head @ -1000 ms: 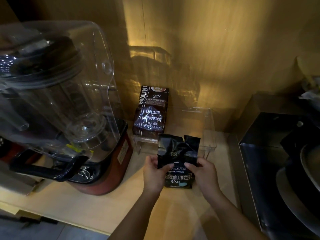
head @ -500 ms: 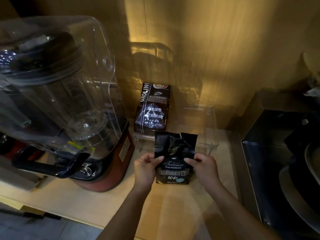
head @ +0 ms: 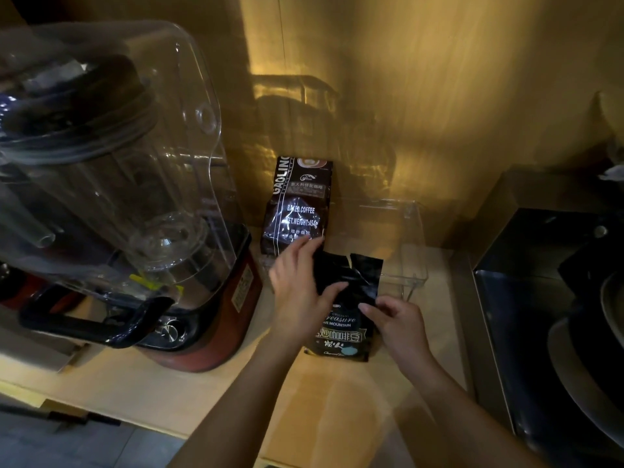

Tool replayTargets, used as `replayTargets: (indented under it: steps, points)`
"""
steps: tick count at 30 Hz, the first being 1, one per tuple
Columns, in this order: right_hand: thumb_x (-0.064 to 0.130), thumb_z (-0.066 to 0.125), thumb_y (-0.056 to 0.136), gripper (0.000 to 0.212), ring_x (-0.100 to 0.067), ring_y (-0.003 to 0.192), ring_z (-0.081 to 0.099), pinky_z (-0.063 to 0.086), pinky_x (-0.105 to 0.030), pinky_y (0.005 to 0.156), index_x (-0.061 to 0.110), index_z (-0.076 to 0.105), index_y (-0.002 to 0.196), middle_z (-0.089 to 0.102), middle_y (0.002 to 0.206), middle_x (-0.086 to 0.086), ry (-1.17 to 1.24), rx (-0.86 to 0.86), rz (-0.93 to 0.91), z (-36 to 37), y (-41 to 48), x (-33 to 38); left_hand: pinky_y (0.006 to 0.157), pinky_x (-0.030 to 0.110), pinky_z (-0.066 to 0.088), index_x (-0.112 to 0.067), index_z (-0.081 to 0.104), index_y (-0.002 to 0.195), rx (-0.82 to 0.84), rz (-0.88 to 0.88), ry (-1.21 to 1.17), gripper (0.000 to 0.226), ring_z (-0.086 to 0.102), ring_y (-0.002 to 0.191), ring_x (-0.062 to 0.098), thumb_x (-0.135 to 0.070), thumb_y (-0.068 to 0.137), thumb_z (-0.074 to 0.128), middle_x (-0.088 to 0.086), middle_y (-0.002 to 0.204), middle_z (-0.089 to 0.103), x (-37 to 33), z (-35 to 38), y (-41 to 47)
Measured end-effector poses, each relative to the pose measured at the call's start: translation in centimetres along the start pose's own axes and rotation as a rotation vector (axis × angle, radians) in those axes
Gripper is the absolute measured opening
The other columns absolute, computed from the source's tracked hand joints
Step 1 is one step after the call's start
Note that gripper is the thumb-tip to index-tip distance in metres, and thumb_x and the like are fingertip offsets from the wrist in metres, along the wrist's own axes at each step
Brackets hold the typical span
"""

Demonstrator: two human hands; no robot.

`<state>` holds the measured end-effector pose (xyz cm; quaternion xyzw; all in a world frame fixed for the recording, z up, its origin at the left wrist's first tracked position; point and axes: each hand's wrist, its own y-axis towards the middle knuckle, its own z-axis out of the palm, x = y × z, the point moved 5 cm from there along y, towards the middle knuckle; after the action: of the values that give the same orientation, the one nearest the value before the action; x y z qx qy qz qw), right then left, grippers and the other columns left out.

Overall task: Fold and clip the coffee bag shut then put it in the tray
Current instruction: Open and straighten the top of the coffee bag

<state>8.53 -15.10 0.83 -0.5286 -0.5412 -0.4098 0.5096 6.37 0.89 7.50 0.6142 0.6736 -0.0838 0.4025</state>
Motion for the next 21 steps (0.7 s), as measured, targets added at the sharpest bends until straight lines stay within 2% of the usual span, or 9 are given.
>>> replayTargets:
  steps: [2,4,6,8,10,12,16,20,21]
  points:
    - [0.007,0.067,0.076,0.015,-0.017,0.062,0.056,0.045,-0.029,0.057,0.01,0.065,0.062,0.062,0.063,-0.01,0.06,-0.036,-0.018,-0.1,0.0,0.3,0.094,0.023,0.011,-0.031,0.031,0.132,0.119,0.132,-0.009,0.073,0.026,0.12,0.009,-0.043,0.071,0.07,-0.004,0.131,0.044,-2.1,0.5,1.6]
    - [0.007,0.069,0.074,0.011,-0.025,0.068,0.055,0.045,-0.038,0.063,0.004,0.066,0.064,0.062,0.073,-0.023,0.088,-0.07,-0.045,-0.1,0.2,0.7,0.091,0.024,0.011,-0.032,0.035,0.129,0.271,0.165,0.009,0.069,0.027,0.113,0.006,-0.045,0.071,0.069,-0.009,0.12,0.051,-3.4,1.5,3.1]
    - [0.008,0.07,0.073,0.009,-0.027,0.075,0.058,0.048,-0.043,0.07,0.006,0.068,0.065,0.064,0.082,-0.021,0.145,-0.099,-0.046,0.1,0.2,0.9,0.102,0.034,0.013,-0.026,0.051,0.116,0.384,0.191,0.064,0.046,0.04,0.112,0.013,-0.04,0.075,0.067,-0.006,0.111,0.062,-4.0,2.7,4.2]
    - [0.008,0.07,0.072,0.012,-0.028,0.078,0.059,0.049,-0.043,0.074,0.007,0.066,0.062,0.064,0.083,-0.018,0.174,-0.141,-0.051,0.3,0.3,1.0,0.108,0.041,0.011,-0.02,0.064,0.093,0.434,0.228,0.084,0.017,0.054,0.101,0.014,-0.031,0.079,0.065,-0.003,0.096,0.069,-4.5,3.4,4.5]
    - [0.008,0.07,0.072,0.016,-0.03,0.078,0.057,0.048,-0.043,0.074,0.002,0.063,0.059,0.061,0.083,-0.02,0.148,-0.183,-0.063,0.4,0.6,1.1,0.106,0.037,0.008,-0.017,0.067,0.079,0.406,0.261,0.046,0.007,0.059,0.09,0.013,-0.024,0.079,0.066,-0.002,0.084,0.072,-4.8,3.5,4.4]
    - [0.008,0.07,0.072,0.023,-0.027,0.074,0.054,0.046,-0.039,0.07,-0.005,0.058,0.057,0.057,0.081,-0.023,0.103,-0.185,-0.075,0.1,1.0,1.0,0.102,0.028,0.006,-0.016,0.068,0.075,0.337,0.295,0.022,0.008,0.06,0.084,0.012,-0.022,0.079,0.067,-0.002,0.079,0.072,-5.1,3.3,4.1]
    - [0.006,0.071,0.071,0.032,-0.017,0.063,0.048,0.038,-0.017,0.056,-0.001,0.05,0.049,0.052,0.07,-0.01,-0.06,-0.079,-0.089,-0.4,1.4,-0.2,0.103,0.026,0.007,-0.014,0.07,0.07,0.244,0.332,-0.021,0.008,0.062,0.079,0.011,-0.018,0.077,0.069,-0.003,0.073,0.073,-5.4,2.7,3.3]
    - [0.006,0.073,0.07,0.032,-0.015,0.063,0.047,0.04,-0.029,0.061,0.013,0.054,0.045,0.046,0.063,-0.001,-0.077,-0.056,-0.004,-0.1,0.8,-2.8,0.106,0.029,0.008,-0.015,0.07,0.069,0.184,0.335,0.011,0.008,0.063,0.078,0.012,-0.021,0.075,0.07,-0.003,0.071,0.073,-5.1,2.3,3.2]
    - [0.003,0.073,0.069,0.036,-0.011,0.061,0.047,0.041,-0.026,0.061,0.02,0.055,0.042,0.045,0.062,0.0,-0.057,-0.058,0.006,-0.1,0.7,-3.3,0.106,0.029,0.008,-0.015,0.071,0.069,0.168,0.318,0.011,0.009,0.063,0.077,0.013,-0.022,0.075,0.07,-0.003,0.071,0.073,-4.8,2.1,3.3]
